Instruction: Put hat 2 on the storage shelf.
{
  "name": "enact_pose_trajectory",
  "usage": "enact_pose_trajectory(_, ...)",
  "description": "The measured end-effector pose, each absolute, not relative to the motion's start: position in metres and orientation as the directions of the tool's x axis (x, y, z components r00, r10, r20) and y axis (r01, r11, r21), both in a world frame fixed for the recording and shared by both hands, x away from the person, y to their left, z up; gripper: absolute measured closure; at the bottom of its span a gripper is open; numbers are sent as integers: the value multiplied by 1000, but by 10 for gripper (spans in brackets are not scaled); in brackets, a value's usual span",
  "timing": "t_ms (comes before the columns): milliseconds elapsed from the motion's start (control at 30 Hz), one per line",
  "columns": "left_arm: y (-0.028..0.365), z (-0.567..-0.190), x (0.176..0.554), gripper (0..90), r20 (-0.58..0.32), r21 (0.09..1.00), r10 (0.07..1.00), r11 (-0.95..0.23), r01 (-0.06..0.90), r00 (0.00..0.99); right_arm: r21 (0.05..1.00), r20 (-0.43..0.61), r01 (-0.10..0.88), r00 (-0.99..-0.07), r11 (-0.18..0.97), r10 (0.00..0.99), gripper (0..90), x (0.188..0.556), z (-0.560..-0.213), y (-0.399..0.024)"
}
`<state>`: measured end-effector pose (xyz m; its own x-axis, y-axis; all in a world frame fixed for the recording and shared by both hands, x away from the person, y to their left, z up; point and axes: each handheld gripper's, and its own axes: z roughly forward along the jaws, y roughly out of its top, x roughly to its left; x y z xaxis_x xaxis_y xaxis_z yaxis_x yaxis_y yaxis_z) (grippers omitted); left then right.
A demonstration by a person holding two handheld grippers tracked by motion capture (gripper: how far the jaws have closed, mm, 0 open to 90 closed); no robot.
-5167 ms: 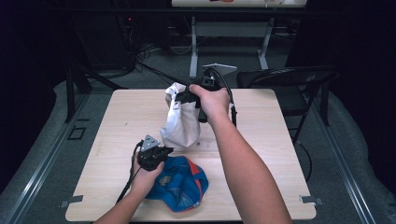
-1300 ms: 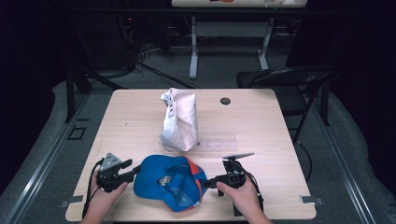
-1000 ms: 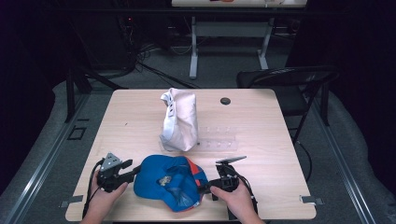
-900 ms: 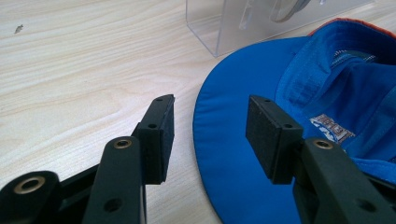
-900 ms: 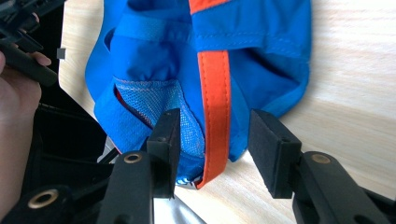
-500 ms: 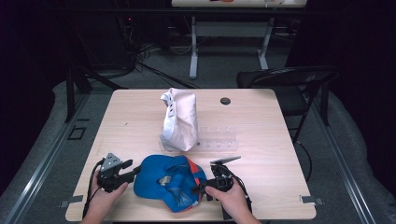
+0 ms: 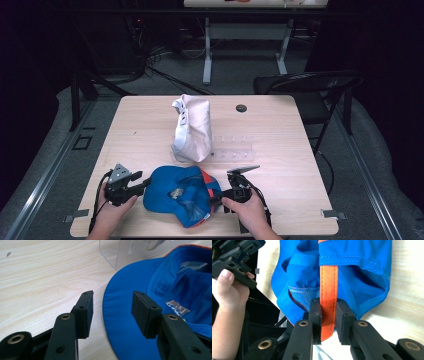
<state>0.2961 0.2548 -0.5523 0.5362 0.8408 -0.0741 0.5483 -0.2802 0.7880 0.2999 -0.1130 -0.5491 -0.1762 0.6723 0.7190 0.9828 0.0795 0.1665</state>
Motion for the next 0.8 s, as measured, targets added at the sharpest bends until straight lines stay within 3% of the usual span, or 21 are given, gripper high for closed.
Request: enact_pose_trajectory(800,254,-554,297,528,-78,785,838,-282,551,539,184,682,983,-141,18,718,774,309,-525,-152)
